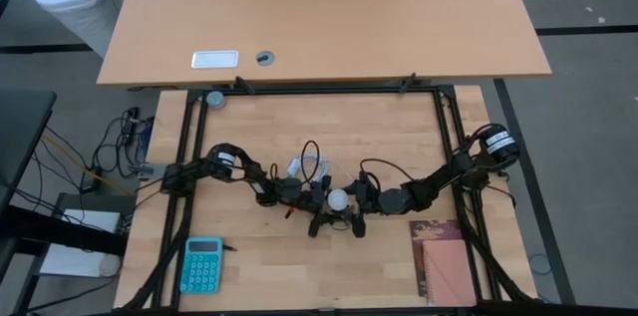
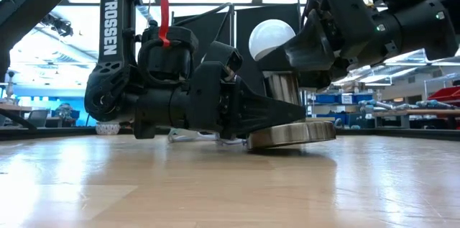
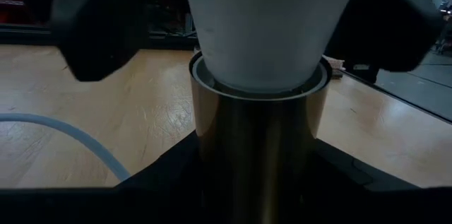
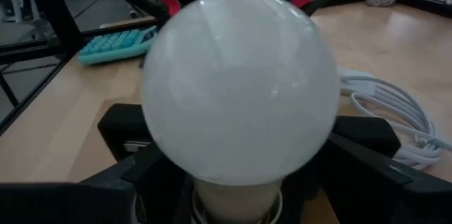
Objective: Screw lightbulb
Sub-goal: Insert the white lightbulb into the lamp socket
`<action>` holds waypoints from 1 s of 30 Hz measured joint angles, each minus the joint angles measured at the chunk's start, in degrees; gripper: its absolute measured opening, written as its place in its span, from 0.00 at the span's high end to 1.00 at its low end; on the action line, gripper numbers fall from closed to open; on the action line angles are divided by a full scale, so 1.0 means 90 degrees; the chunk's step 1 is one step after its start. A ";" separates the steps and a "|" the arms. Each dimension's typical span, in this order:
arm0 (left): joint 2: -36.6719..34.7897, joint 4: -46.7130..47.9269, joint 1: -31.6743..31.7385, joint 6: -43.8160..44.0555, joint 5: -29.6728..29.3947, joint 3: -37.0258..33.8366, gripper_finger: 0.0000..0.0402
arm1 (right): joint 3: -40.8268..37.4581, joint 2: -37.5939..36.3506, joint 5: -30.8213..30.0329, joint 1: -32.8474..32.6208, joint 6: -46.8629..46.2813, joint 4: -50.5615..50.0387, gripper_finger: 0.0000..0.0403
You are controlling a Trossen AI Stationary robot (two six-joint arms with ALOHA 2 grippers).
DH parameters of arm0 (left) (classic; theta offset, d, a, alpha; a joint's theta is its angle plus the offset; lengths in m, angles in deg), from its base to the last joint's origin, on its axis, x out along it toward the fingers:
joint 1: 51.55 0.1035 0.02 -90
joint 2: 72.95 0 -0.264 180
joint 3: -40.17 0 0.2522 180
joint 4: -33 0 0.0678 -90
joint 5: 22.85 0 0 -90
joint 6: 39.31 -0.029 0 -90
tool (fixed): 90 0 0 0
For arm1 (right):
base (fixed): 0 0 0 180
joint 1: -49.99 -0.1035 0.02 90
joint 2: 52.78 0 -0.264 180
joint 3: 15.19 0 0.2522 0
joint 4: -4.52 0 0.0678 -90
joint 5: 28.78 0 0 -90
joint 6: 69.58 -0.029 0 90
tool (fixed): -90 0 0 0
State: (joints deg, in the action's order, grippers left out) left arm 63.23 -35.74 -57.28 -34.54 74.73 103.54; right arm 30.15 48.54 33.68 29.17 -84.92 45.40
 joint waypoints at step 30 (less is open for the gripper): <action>0.0000 -0.0002 0.0000 -0.0002 0.0013 0.0000 0.51 | -0.0004 0.0000 -0.0026 0.0034 0.0107 0.0042 0.27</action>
State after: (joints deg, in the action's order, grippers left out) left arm 63.23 -35.76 -57.28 -34.56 74.84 103.54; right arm 30.11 48.54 33.45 29.48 -83.95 45.78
